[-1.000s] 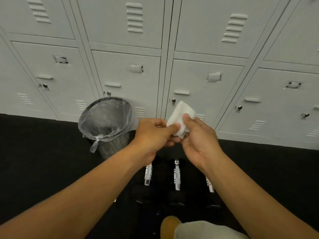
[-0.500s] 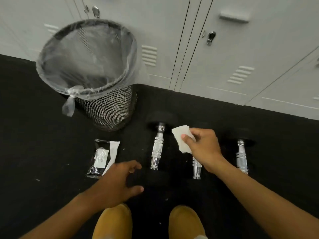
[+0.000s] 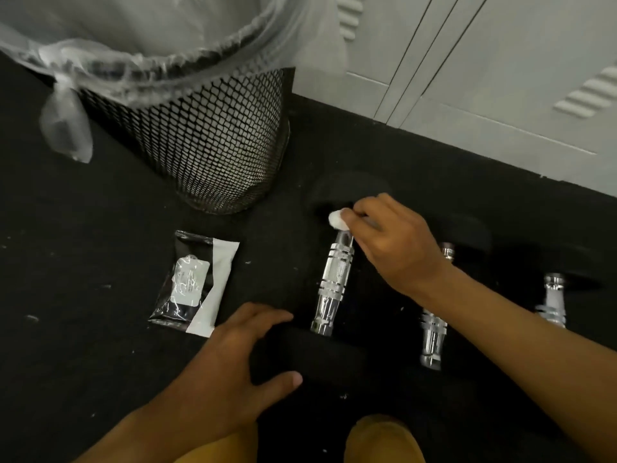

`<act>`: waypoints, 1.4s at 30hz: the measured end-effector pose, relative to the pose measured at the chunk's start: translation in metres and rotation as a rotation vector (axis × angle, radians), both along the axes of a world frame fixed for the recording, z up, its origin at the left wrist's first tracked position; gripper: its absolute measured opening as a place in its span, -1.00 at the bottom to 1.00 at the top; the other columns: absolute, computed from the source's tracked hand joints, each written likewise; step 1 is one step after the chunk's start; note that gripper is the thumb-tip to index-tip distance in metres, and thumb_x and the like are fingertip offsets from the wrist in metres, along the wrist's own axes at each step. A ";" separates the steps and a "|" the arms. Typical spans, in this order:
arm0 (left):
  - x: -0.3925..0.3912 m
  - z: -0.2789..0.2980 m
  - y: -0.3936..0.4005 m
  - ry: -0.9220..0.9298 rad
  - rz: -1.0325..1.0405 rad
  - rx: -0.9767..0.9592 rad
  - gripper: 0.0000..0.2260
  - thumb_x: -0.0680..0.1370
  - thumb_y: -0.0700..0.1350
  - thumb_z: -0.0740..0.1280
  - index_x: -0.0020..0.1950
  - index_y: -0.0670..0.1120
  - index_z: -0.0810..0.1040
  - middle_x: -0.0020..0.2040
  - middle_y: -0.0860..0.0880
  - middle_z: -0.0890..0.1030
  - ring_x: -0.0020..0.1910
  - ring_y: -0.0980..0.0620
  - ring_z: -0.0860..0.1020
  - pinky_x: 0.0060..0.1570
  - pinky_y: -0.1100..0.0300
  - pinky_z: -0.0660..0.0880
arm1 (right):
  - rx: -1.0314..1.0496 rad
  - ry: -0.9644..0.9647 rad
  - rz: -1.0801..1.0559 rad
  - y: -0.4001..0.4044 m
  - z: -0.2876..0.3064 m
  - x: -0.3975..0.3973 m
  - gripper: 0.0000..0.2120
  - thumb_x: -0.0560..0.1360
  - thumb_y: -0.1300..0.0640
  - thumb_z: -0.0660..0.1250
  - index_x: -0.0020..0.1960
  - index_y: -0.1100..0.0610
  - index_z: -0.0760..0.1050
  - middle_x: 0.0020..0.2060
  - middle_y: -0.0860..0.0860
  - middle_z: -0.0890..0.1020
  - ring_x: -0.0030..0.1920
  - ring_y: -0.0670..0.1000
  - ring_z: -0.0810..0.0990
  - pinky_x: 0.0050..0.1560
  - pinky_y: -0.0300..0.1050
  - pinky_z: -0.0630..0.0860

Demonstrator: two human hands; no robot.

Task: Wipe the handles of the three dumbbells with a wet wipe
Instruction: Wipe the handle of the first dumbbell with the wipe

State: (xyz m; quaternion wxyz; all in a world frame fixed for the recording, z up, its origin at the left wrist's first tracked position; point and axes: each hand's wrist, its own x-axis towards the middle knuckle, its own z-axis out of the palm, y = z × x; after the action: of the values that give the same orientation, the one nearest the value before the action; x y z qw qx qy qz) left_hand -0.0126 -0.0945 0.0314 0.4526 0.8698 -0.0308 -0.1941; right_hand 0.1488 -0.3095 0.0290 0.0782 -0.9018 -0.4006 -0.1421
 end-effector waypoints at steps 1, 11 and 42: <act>0.000 0.000 0.000 0.002 0.002 0.001 -0.44 0.25 0.28 0.39 0.23 0.24 0.44 0.09 0.37 0.39 0.12 0.29 0.43 0.05 0.49 0.34 | -0.024 -0.018 0.005 0.002 0.000 -0.001 -0.85 0.45 0.33 0.30 -0.03 0.33 0.60 -0.23 0.17 0.61 -0.30 0.13 0.55 -0.38 -0.05 0.53; -0.002 0.000 -0.001 0.038 0.003 -0.030 -0.41 0.27 0.30 0.37 0.27 0.23 0.41 0.17 0.33 0.38 0.17 0.24 0.42 0.05 0.47 0.37 | -0.089 0.470 -0.165 0.005 -0.003 -0.014 -0.77 0.54 0.02 0.18 0.09 0.14 0.44 -0.27 -0.10 0.46 -0.35 -0.01 0.43 -0.37 -0.11 0.34; -0.014 -0.003 -0.010 0.019 0.025 -0.032 -0.39 0.31 0.36 0.29 0.34 0.27 0.31 0.24 0.33 0.29 0.17 0.30 0.40 0.00 0.47 0.40 | -0.279 0.583 0.030 0.024 0.011 -0.025 -0.79 0.47 0.33 0.27 0.09 0.26 0.53 -0.01 0.15 0.50 -0.09 0.19 0.57 -0.23 0.02 0.54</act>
State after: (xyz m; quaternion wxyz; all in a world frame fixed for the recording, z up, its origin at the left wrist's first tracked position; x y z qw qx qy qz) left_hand -0.0264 -0.1045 0.0287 0.4692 0.8609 -0.0186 -0.1960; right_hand 0.1242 -0.2856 0.0397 0.0674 -0.9006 -0.3901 0.1794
